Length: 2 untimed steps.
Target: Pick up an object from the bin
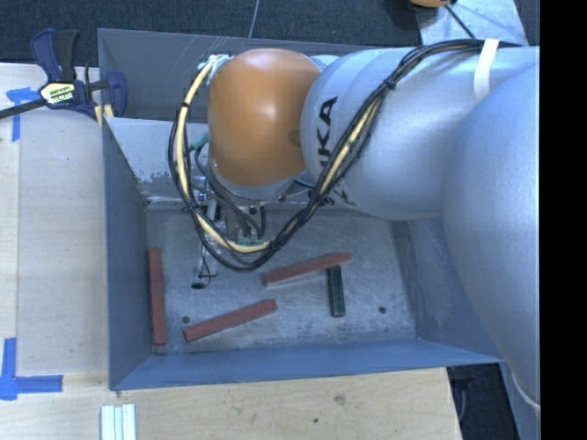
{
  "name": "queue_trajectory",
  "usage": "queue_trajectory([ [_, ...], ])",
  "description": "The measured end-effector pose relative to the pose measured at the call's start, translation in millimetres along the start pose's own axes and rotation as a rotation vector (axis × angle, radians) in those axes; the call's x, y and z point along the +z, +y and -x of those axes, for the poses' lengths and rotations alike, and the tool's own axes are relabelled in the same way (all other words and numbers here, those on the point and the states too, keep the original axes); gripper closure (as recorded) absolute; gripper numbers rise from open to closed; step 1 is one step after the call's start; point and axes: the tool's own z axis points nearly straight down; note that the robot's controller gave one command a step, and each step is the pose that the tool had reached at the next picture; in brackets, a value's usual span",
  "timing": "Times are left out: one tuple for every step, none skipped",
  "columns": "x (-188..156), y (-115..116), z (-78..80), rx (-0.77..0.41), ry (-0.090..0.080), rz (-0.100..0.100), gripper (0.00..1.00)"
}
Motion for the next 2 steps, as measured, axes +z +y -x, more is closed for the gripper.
queue_trajectory([
  [0, 0, 0.0, 0.000, 0.000, 0.000, 0.00],
  [13, -4, -7.6, -0.067, -0.007, 0.002, 0.00],
])
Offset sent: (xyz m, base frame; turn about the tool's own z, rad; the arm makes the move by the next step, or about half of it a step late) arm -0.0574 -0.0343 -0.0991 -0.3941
